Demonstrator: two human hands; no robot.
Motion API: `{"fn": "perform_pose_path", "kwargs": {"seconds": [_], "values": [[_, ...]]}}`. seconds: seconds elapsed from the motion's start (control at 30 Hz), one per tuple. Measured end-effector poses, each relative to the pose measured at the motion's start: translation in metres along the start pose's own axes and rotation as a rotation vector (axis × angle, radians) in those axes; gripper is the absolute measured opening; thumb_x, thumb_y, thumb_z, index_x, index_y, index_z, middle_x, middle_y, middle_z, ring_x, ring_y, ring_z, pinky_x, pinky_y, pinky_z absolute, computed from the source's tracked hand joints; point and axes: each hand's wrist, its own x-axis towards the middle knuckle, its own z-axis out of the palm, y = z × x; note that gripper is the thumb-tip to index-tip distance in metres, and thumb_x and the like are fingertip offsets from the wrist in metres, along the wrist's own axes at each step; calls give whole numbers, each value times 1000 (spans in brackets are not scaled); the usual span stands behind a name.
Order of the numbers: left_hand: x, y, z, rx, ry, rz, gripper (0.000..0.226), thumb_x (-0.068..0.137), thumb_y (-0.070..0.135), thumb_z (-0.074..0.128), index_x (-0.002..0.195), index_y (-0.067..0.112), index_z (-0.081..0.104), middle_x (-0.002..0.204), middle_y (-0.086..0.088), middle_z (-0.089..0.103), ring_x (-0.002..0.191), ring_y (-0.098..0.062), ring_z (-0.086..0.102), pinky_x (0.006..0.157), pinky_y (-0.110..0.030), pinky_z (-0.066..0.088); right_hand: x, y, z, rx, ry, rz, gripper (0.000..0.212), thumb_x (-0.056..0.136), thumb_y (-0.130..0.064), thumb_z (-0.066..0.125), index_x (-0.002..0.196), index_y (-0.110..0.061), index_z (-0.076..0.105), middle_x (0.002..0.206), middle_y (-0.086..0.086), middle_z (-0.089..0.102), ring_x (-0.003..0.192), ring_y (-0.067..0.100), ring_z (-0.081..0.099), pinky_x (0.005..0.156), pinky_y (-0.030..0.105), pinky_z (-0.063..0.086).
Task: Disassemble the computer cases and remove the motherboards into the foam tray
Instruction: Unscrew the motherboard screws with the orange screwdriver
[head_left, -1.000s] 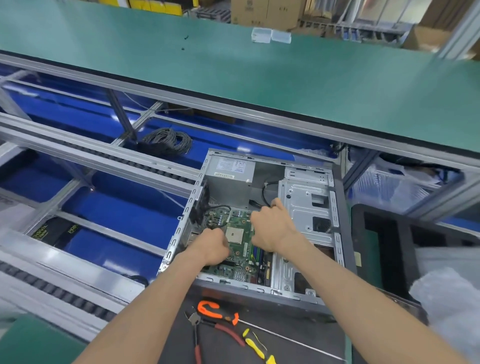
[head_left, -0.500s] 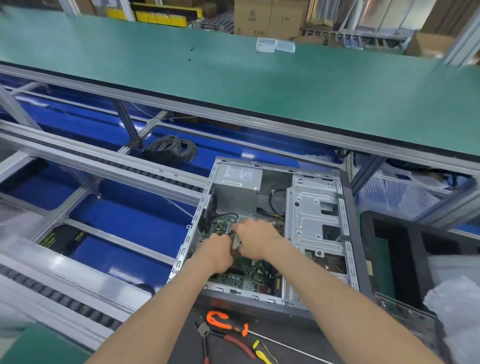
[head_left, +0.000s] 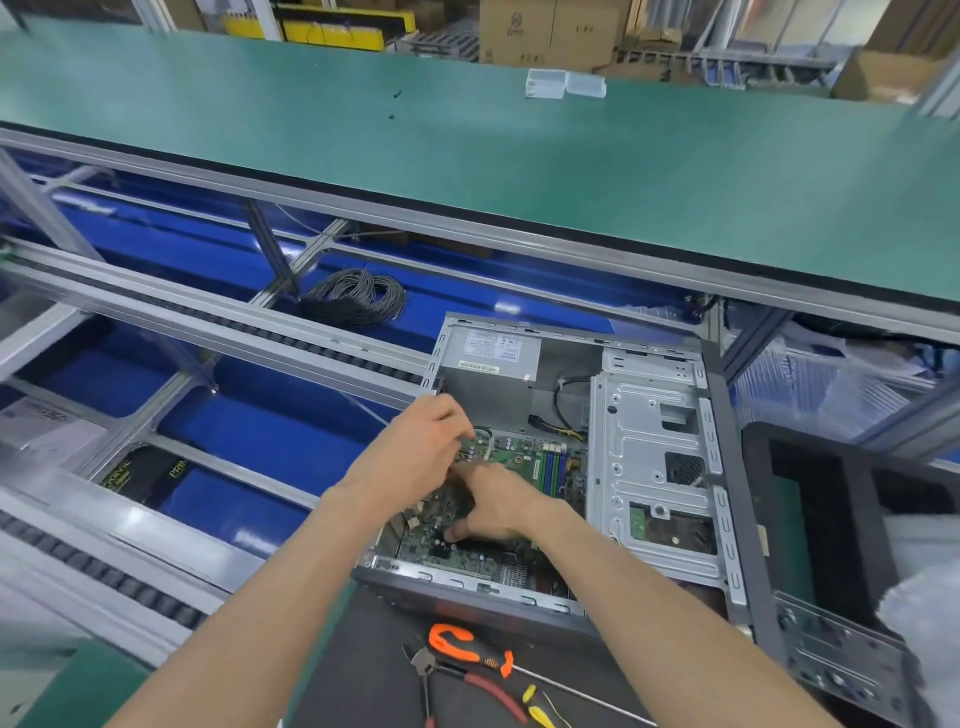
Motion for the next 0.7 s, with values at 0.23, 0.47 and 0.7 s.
{"fn": "perform_pose_path", "kwargs": {"seconds": [0.23, 0.47, 0.7], "values": [[-26, -27, -6, -765, -68, -496, 90, 89, 18, 73, 157, 38, 16, 151, 21, 30, 135, -1, 30, 109, -24, 29, 4, -7, 13, -82, 52, -18, 97, 75, -52, 81, 150, -13, 33, 150, 11, 39, 132, 34, 46, 104, 45, 44], [-36, -35, 0, -823, -317, -620, 87, 71, 24, 62, 122, 83, 24, 105, 22, 69, 92, -2, 65, 83, -25, 48, 6, -9, 22, -165, 24, 1, 94, 76, -53, 79, 145, -9, 34, 150, 13, 40, 127, 35, 50, 97, 46, 48], [-43, -30, 9, -1060, -363, -775, 65, 65, 42, 67, 128, 41, 53, 122, 9, 65, 108, -4, 61, 80, -25, 43, 16, -21, 24, -66, 152, -53, 82, 80, -44, 76, 142, -6, 37, 136, 15, 46, 118, 36, 54, 93, 45, 51]]}}
